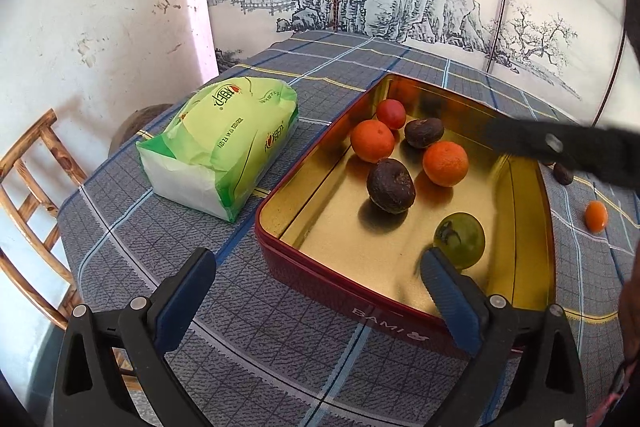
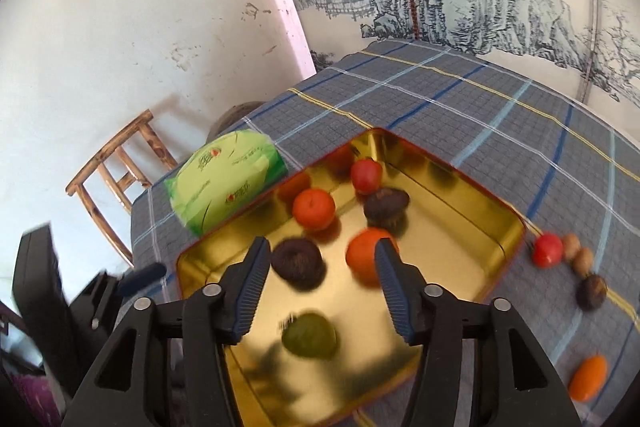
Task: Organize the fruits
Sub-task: 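Withdraw both grippers from the tin toward the remaining fruits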
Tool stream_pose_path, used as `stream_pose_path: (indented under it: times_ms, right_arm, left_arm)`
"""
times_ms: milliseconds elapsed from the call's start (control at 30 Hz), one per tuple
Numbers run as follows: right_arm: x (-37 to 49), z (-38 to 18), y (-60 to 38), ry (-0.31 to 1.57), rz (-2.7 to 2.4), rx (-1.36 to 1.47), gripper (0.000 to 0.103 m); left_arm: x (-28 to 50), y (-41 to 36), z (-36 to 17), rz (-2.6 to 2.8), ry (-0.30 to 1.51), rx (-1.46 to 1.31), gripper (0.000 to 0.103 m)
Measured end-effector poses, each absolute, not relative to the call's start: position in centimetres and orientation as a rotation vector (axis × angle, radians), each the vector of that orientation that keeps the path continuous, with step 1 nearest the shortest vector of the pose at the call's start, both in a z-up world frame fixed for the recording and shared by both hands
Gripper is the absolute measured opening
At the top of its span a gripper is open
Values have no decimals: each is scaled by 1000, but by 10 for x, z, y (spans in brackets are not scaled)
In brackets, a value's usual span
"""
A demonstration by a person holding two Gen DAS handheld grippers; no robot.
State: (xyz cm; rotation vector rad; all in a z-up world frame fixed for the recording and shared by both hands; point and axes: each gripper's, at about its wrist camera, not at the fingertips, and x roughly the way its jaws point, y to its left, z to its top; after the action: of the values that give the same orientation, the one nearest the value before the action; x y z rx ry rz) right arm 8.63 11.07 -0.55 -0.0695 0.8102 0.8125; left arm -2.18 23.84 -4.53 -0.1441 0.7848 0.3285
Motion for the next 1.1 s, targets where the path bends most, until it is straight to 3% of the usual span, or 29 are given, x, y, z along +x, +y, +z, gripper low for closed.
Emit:
stream_pose_path:
  times_ms: [667,1100]
  right_arm:
    - [84,-50,-107,877,397,130,72]
    - [93,-65,-225,844,156,242,78]
  left_arm:
    - [-18,192,-23,286,776,-20,101]
    - [24,103,-10,-9,808,41,101]
